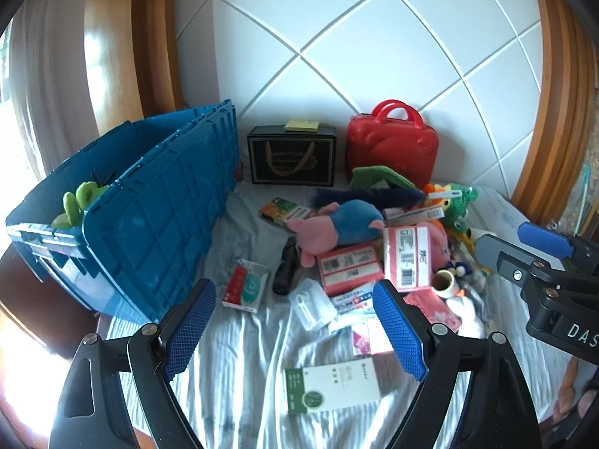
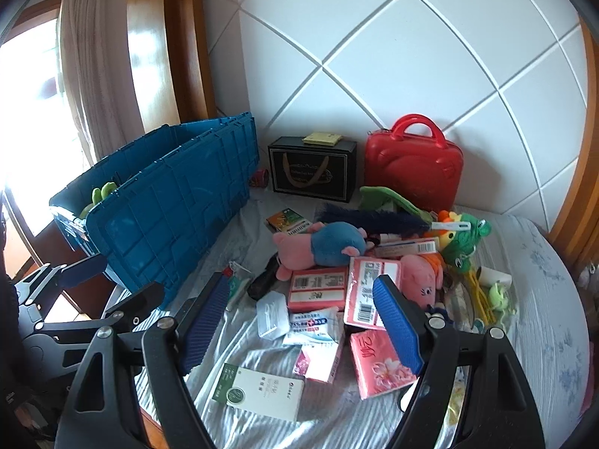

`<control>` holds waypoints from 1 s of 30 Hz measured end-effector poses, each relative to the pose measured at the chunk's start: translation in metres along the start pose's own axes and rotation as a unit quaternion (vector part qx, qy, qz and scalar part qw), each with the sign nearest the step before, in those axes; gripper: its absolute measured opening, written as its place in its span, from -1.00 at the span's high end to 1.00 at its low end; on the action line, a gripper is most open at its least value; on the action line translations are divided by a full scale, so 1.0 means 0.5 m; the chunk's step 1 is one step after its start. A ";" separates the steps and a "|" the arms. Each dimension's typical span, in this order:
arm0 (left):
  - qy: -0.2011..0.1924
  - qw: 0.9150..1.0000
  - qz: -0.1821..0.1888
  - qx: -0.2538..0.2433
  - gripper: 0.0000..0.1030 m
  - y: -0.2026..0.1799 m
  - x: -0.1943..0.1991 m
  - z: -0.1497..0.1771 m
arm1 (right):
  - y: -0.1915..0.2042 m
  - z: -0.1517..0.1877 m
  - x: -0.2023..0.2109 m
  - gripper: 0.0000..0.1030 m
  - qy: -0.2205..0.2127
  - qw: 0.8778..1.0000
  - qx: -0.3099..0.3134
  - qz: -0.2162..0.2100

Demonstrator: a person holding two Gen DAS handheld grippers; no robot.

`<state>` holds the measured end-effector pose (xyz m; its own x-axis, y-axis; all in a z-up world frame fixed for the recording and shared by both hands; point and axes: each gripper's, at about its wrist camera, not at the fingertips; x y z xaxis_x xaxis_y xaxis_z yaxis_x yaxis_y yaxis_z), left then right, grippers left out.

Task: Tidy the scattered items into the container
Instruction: 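Withdraw both grippers and move toward the white-and-green box on the sheet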

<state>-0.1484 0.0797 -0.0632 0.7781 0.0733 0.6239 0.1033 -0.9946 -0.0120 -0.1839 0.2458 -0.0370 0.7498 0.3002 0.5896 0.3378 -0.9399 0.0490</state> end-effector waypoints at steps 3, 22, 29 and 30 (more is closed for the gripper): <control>0.017 1.000 0.013 0.000 -0.68 -0.020 -0.015 0.034 | -0.041 0.042 0.004 -0.53 0.014 1.000 -0.018 0.007; 0.159 0.987 0.010 -0.020 -0.68 0.031 -0.211 0.218 | -0.116 0.288 -0.133 -0.53 0.164 0.980 -0.098 0.051; 0.192 0.981 0.000 -0.032 -0.68 0.057 -0.257 0.274 | -0.067 0.340 -0.216 -0.53 0.215 0.972 -0.086 0.028; 0.196 0.980 0.000 -0.031 -0.68 0.058 -0.262 0.279 | -0.062 0.342 -0.225 -0.53 0.220 0.971 -0.085 0.027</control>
<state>-0.1611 0.0513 -0.2543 0.4782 0.0508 0.8768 0.0562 -0.9980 0.0272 -0.1814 0.2691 -0.2428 0.4355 0.1864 0.8807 0.1779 -0.9769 0.1187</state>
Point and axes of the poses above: each gripper's, at about its wrist camera, not at the fingertips, and x roughly against the way its jaws point, y to its left, z to its underside, and after that the axes turned 2 degrees about x, right-handed
